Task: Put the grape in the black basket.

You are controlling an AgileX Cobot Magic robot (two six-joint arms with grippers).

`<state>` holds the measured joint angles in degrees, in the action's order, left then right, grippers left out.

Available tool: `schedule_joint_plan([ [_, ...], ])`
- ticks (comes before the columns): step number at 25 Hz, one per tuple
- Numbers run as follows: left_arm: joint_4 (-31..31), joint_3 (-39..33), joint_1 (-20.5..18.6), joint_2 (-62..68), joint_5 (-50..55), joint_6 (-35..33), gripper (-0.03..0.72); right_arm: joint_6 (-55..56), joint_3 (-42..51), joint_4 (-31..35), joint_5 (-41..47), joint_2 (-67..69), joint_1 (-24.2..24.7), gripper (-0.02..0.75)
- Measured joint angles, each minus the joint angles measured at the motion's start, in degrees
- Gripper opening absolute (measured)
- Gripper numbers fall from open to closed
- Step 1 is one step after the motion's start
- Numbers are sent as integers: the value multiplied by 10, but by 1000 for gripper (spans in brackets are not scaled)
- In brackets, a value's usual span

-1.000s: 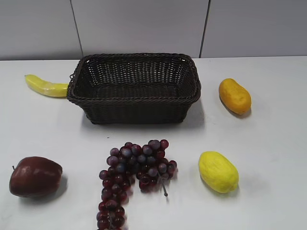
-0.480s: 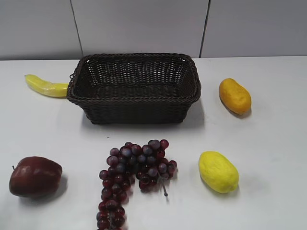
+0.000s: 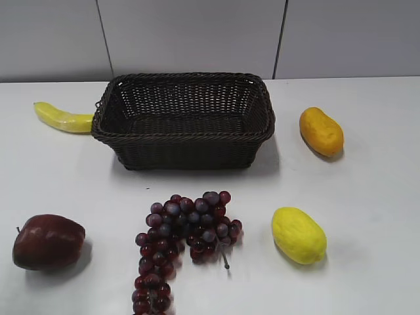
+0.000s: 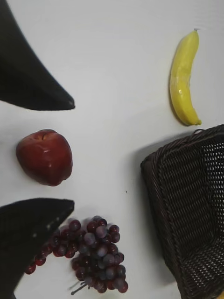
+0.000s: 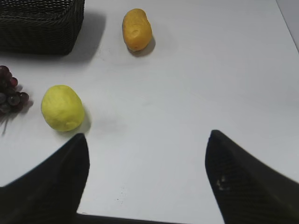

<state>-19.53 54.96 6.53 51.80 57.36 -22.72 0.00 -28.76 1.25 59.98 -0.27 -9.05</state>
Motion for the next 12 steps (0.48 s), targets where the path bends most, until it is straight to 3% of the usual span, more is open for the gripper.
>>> schedule_joint_plan([
  [12,33,70,186,119,-2,-2,553,0,0,0,0,0,0,585],
])
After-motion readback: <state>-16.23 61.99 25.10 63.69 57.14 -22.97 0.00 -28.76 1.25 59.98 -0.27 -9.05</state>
